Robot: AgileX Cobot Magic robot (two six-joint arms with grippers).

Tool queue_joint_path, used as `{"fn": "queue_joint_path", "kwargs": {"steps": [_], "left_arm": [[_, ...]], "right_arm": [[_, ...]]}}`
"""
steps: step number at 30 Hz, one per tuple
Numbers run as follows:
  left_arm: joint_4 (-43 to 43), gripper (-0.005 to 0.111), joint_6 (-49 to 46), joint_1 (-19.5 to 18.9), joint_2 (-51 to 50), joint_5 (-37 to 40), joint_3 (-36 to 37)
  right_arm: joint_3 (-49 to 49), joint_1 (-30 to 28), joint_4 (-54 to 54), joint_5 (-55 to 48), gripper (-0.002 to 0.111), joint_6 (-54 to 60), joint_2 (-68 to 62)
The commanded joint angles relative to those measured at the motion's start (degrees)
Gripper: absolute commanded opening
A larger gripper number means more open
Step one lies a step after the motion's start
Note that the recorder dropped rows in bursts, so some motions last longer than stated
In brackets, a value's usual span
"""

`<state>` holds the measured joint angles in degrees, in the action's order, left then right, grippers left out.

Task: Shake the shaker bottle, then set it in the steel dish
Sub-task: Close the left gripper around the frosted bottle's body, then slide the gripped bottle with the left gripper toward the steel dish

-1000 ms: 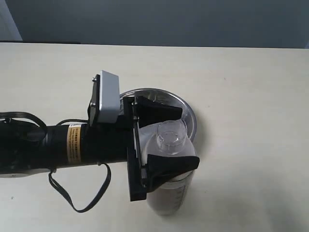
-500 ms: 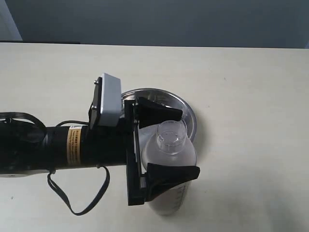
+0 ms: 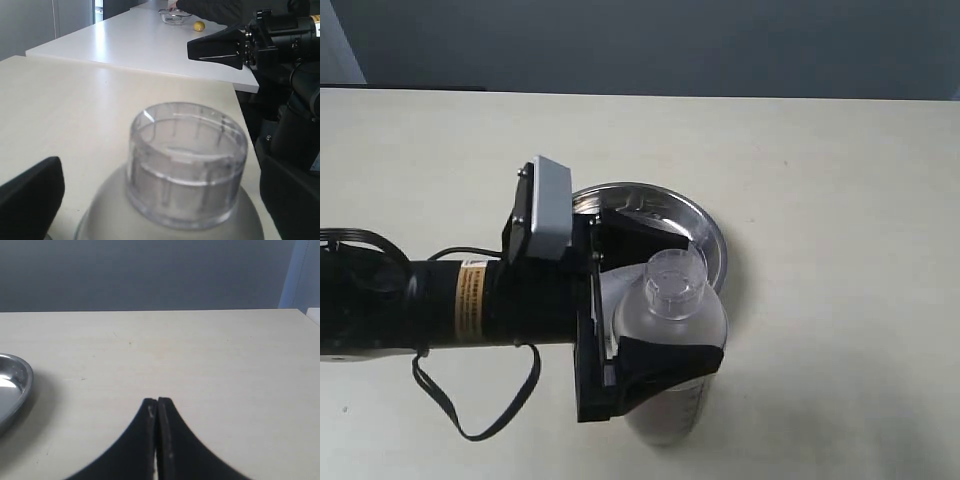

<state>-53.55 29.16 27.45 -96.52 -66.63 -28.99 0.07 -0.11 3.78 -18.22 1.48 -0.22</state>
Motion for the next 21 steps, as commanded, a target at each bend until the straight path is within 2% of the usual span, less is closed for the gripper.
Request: {"fn": "queue_joint_path", "kwargs": {"steps": [1,4,15,21], "left_arm": [[-2.41,0.105,1.46,-2.23,-0.29,-2.32,1.05],[-1.61,0.105,-4.36,-3.29,-0.29,-3.34,3.28],[0.1,0.105,-11.78,-3.29,-7.77,-3.34,3.44],[0.62,0.105,-10.22,-3.29,-7.8,-3.34,3.21]], "right_arm": [[-0.07,0.19,-0.07,0.67,-0.001,0.01,0.22],[-0.07,0.19,-0.07,0.67,-0.001,0.01,0.22],[-0.07,0.19,-0.07,0.67,-0.001,0.01,0.22],[-0.07,0.19,-0.07,0.67,-0.001,0.01,0.22]]}}
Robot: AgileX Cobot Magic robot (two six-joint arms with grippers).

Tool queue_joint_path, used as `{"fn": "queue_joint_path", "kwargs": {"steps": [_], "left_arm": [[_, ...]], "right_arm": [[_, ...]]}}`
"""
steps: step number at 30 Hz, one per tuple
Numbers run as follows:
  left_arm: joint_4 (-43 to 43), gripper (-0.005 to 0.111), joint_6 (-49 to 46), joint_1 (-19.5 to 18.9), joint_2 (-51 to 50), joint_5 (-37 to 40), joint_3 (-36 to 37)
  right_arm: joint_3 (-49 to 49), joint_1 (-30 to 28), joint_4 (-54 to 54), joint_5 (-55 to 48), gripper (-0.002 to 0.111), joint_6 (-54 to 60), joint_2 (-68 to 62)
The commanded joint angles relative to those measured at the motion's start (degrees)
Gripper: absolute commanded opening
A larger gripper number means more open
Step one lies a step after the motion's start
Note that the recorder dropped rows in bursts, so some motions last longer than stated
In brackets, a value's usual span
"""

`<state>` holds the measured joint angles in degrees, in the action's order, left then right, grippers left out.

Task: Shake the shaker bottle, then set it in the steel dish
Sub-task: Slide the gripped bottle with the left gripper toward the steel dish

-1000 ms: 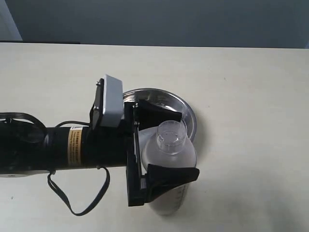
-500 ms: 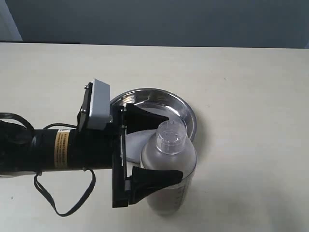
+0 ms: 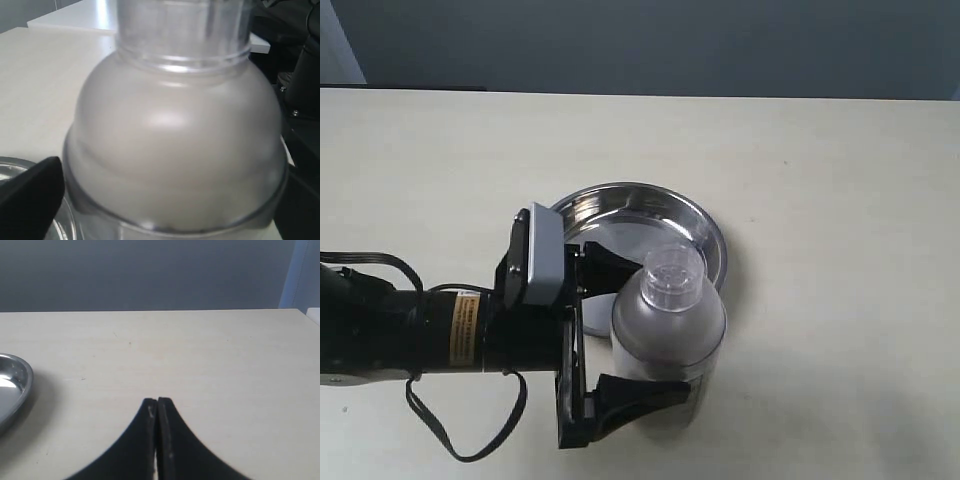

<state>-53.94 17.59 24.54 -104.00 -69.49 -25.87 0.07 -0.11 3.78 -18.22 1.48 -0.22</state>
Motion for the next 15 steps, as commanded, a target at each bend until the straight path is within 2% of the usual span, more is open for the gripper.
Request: {"fn": "queue_joint_path", "kwargs": {"steps": [1,15], "left_arm": [[1.0,0.105,2.47,-0.39,-0.33,-0.47,0.08],[2.32,0.105,2.96,0.75,-1.35,-0.47,0.08]], "right_arm": [[-0.07,0.19,-0.07,0.67,-0.001,0.01,0.22],[-0.07,0.19,-0.07,0.67,-0.001,0.01,0.22]]}}
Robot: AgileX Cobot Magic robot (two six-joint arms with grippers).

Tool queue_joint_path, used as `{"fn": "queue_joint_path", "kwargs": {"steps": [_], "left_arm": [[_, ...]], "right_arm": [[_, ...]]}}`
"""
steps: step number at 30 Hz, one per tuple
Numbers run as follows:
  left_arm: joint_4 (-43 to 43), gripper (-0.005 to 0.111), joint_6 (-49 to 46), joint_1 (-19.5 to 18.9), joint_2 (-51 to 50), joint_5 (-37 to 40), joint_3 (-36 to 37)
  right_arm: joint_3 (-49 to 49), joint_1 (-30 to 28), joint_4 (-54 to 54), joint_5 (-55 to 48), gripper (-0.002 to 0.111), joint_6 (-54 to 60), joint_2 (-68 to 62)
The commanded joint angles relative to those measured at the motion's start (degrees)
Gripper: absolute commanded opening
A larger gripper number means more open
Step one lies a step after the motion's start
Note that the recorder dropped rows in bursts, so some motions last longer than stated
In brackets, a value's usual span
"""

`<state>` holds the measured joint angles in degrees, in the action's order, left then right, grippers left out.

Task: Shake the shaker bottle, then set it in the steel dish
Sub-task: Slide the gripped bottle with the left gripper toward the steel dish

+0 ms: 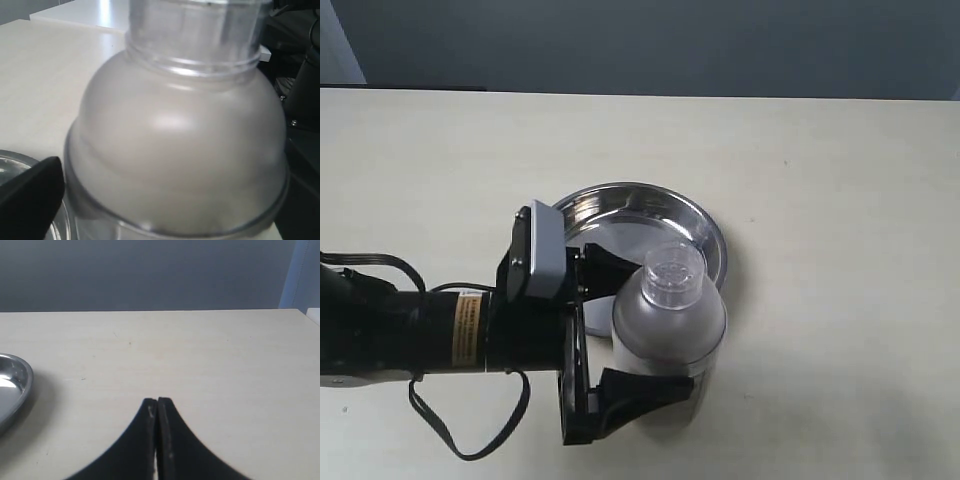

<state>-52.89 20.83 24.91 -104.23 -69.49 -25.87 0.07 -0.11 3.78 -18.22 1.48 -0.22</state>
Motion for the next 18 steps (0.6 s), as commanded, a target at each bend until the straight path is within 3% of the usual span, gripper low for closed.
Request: {"fn": "queue_joint_path", "kwargs": {"steps": [1,9,18], "left_arm": [[1.64,0.105,-0.29,0.39,-1.45,-0.47,0.05],[2.31,0.105,-0.09,0.43,-4.28,-0.47,-0.81],[4.75,0.105,-0.06,4.9,-4.57,-0.47,-4.52]], "right_arm": [[-0.07,0.19,-0.07,0.67,-0.001,0.01,0.22],[-0.07,0.19,-0.07,0.67,-0.001,0.01,0.22],[-0.07,0.19,-0.07,0.67,-0.001,0.01,0.22]]}}
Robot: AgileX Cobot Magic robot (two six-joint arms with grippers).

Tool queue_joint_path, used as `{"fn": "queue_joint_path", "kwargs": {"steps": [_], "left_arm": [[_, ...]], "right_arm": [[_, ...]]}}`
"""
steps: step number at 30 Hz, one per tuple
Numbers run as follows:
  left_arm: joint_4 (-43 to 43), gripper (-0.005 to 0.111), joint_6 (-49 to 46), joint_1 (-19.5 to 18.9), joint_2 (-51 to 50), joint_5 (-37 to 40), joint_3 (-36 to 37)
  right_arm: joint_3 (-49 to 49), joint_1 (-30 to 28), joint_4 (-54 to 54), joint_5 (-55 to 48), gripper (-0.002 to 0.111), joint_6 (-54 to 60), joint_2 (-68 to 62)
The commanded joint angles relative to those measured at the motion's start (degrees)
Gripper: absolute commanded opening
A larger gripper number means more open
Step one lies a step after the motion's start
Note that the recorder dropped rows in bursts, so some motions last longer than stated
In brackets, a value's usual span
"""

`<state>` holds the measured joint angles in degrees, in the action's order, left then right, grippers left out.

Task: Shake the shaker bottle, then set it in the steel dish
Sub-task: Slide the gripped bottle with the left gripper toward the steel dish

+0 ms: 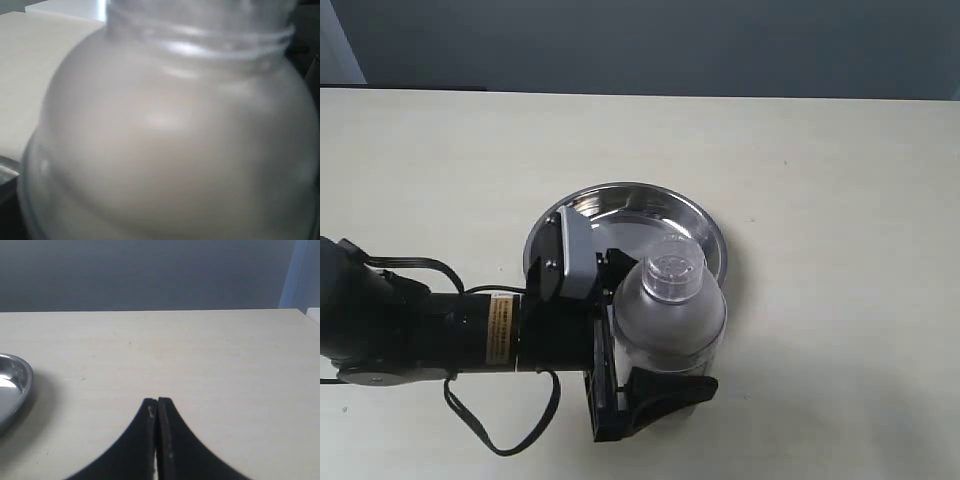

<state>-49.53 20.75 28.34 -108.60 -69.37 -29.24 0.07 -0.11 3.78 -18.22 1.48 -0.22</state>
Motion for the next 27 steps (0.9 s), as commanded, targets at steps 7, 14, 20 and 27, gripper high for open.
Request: {"fn": "queue_joint_path", "kwargs": {"steps": [7,14,20,27], "left_arm": [[1.35,0.105,0.13,1.48,-0.2,-0.59,-1.26],[1.46,0.087,2.24,1.48,-0.2,-0.59,-1.26],[-2.77,0.036,2.42,1.48,-0.2,-0.59,-1.26],[-3.91,0.001,2.03,1.48,-0.2,-0.59,-1.47]], "right_arm": [[-0.07,0.19,-0.07,0.67,-0.001,0.01,0.22],[-0.07,0.19,-0.07,0.67,-0.001,0.01,0.22],[-0.07,0.19,-0.07,0.67,-0.001,0.01,0.22],[-0.07,0.19,-0.07,0.67,-0.001,0.01,0.22]]}}
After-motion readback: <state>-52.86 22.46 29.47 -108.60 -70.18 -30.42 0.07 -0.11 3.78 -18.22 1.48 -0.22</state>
